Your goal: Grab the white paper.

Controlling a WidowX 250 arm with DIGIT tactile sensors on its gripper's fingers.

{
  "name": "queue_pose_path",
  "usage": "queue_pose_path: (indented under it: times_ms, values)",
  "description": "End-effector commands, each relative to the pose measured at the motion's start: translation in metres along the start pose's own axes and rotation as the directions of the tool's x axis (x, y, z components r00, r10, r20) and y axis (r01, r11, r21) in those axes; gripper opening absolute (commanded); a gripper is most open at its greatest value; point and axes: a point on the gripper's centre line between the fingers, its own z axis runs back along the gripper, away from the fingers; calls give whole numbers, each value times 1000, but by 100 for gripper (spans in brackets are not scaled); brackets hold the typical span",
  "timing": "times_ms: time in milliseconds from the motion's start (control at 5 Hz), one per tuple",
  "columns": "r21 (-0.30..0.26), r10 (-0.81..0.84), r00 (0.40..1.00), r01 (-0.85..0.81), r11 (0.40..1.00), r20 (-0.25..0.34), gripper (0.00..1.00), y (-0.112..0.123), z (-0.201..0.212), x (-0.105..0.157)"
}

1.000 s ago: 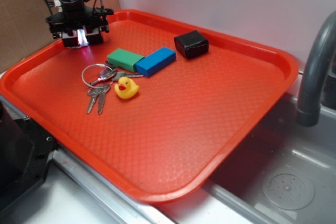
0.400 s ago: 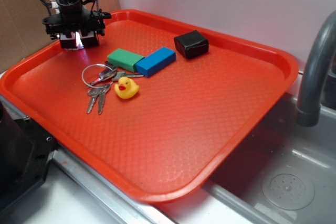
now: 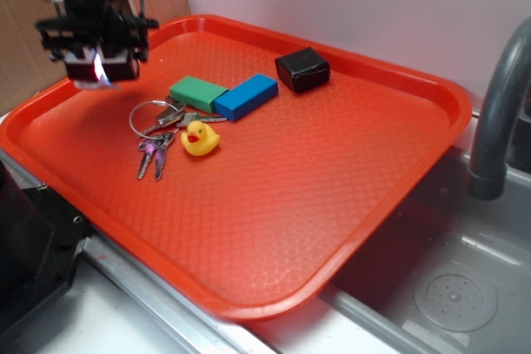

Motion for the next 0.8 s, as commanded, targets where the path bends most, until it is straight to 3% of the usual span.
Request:
queue_pose_path:
  times_ms: [0, 200, 400, 600]
  values:
    - [-210, -231, 971, 216, 954, -53, 0, -2, 126, -32]
    - [-290, -287, 952, 246, 925, -106, 0, -5, 146, -37]
    - [-315, -284, 949, 230, 921, -139, 0, -7, 143, -40]
    - [-290, -279, 953, 236, 927, -118, 0, -6, 138, -37]
